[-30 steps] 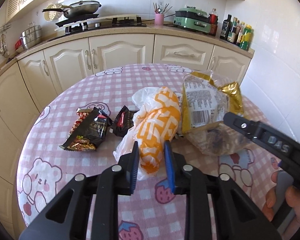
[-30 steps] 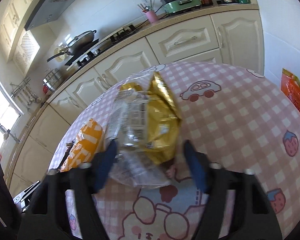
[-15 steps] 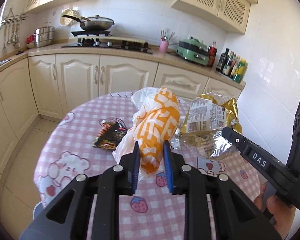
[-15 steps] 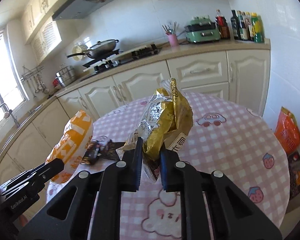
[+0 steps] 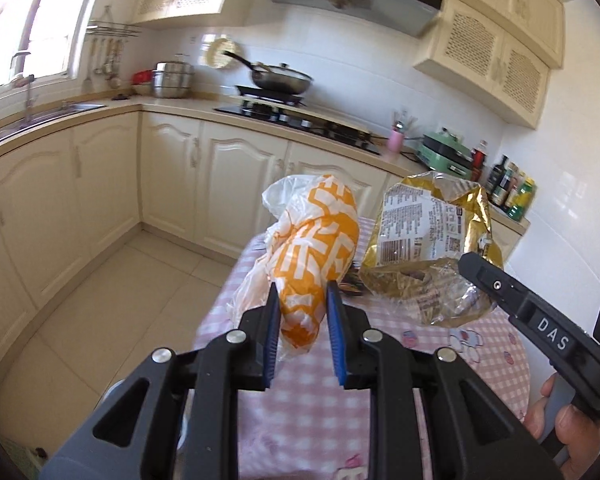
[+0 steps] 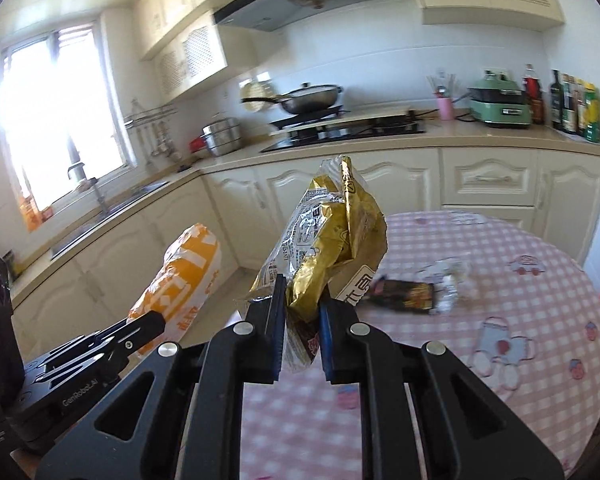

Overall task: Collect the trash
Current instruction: 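Carry both bags to the blue bucket and release them inside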

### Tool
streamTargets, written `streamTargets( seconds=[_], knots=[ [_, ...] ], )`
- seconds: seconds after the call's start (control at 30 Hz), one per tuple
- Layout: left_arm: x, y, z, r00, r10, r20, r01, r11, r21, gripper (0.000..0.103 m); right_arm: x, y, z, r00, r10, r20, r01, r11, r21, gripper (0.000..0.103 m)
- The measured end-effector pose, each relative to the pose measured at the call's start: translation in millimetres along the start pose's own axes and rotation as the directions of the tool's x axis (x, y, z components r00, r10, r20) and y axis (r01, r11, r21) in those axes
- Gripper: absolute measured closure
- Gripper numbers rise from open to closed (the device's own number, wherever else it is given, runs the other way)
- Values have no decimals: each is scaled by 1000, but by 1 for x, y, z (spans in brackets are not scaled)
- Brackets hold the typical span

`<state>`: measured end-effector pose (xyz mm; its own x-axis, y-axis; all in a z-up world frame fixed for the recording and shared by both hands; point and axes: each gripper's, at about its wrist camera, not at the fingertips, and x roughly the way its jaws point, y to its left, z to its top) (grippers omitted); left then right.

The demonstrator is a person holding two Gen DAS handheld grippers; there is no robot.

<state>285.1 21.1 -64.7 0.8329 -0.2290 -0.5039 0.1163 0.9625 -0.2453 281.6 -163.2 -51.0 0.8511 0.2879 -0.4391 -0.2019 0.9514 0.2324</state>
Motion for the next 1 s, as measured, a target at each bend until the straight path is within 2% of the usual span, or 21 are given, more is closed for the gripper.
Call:
streamTargets(
  seconds=[0.13,0.23,0.4,0.57,0.7,1.0],
  knots=[
    [-22,45,-10,998,67,9,-66,996,-57,82,16,49,-10,995,90,-46,-92,994,-50,90],
    [-37,82,-19,993,117,4,-116,988,-102,82,38,88,-25,979,169,-116,-177,982,-66,90],
    [-52,142,-38,975,221,-29,-223,961,-165,82,75,141,-55,947,232,-224,-260,960,-107,90],
    [-51,200,-60,956,277,-96,-292,927,-235,82,109,183,-86,915,250,-316,-309,939,-151,90],
    [-38,234,-80,945,291,-151,-323,908,-269,82,138,210,-113,889,244,-389,-334,924,-184,90],
    [12,288,-116,918,287,-275,-369,871,-325,82,206,229,-166,823,188,-537,-338,921,-195,90]
  ],
)
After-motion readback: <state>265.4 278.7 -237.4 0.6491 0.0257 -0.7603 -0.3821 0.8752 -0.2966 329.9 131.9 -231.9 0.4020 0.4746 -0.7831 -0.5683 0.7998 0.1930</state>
